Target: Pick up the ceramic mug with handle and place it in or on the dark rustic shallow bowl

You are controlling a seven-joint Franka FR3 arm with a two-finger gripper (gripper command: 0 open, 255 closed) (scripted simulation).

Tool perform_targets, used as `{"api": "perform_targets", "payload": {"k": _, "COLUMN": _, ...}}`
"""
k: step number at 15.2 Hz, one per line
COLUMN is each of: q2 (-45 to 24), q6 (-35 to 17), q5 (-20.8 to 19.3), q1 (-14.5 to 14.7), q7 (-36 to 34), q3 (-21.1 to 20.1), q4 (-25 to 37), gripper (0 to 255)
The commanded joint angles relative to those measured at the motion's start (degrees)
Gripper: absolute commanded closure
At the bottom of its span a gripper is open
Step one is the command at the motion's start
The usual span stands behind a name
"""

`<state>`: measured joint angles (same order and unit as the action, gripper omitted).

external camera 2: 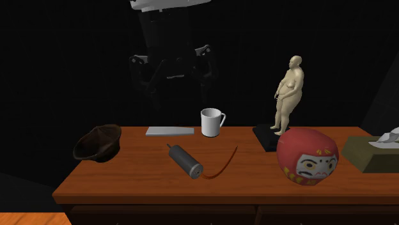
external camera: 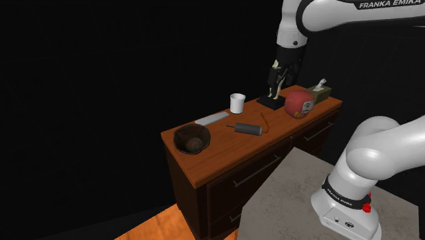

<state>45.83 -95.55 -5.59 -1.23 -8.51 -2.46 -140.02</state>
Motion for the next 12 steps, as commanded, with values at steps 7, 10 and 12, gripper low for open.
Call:
{"api": "perform_targets", "payload": {"k": 7, "q2": -12.5, "q6": -9.6, "q5": -1.1, "q1": -1.3, "q7": 1.0, "q3": 2.2, "q4": 2.9, "gripper": 0}}
{"api": "perform_targets", "payload": {"k": 10, "q2": -19.1, "q6": -13.7, "q5": -1.3, "q1": -1.8, "q7": 1.6, "q3": 3.2, "q4": 5.4, "gripper": 0}}
{"api": "perform_targets", "payload": {"k": 12, "q2": -23.6, "q6": -16.1, "q5": -1.4, "q1": -2.1, "q7": 2.0, "q3": 3.9, "q4": 7.4, "gripper": 0}}
